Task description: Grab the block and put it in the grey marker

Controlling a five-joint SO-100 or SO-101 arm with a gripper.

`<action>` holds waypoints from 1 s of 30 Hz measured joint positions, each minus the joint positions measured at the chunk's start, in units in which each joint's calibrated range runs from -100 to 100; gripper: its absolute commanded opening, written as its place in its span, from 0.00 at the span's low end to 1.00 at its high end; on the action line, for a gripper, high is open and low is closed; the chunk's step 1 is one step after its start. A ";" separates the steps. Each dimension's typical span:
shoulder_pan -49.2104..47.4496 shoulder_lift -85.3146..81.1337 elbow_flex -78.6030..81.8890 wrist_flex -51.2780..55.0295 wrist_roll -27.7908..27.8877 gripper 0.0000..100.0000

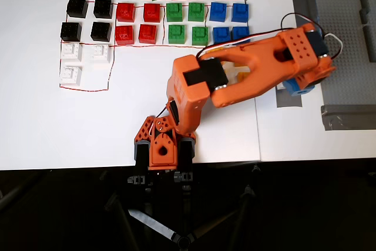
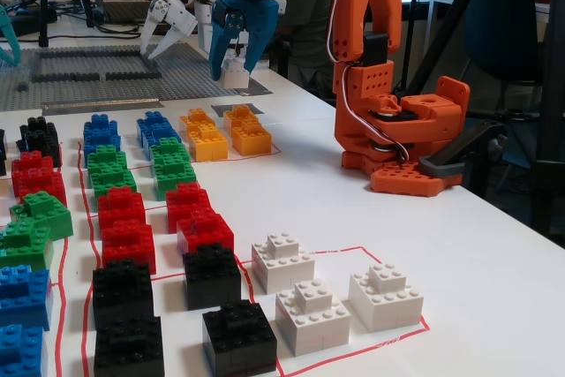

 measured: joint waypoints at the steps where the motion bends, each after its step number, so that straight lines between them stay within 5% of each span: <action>1: 0.44 1.13 -0.81 -0.56 0.24 0.00; 30: 5.48 17.76 -13.94 0.80 3.22 0.01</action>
